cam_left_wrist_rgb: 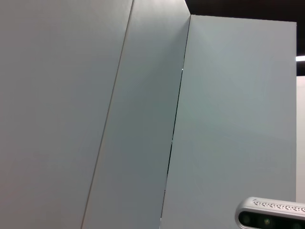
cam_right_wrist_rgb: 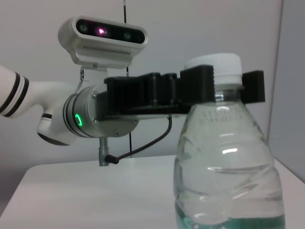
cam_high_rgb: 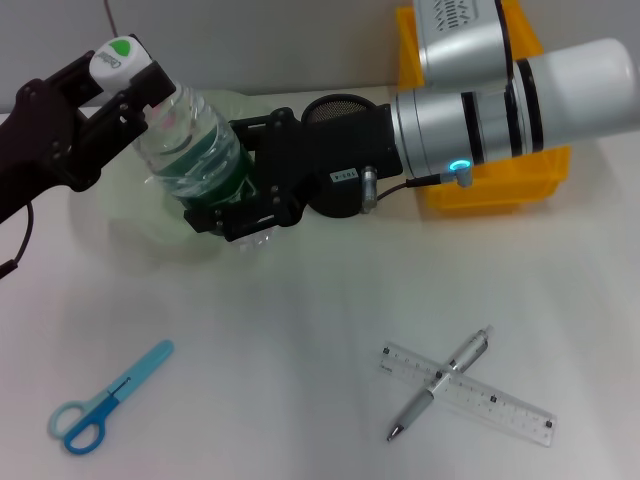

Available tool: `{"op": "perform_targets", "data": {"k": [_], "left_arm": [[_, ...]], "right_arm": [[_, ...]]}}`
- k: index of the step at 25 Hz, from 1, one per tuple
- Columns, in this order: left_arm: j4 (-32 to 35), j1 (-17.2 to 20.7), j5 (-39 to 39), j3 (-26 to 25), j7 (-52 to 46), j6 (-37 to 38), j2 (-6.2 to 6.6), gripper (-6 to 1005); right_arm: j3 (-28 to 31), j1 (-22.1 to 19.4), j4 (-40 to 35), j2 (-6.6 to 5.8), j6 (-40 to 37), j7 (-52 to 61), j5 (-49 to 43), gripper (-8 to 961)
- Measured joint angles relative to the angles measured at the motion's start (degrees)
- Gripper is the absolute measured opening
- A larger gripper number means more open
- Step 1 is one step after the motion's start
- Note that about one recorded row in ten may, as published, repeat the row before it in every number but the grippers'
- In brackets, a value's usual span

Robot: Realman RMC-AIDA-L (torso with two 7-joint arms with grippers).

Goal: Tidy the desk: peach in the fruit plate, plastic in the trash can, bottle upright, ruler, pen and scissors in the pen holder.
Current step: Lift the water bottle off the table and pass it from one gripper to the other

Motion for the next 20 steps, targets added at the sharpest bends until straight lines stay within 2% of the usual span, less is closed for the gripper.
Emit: {"op": "perform_targets", "data": {"k": [20], "left_arm": [[0.17,-0.18,-0.82,-0.32,-1.22,-0.19,0.17,445]], "right_arm": [[-0.46,-0.16,1.39,0.0,0.79,0.05,-0.55,773]]}}
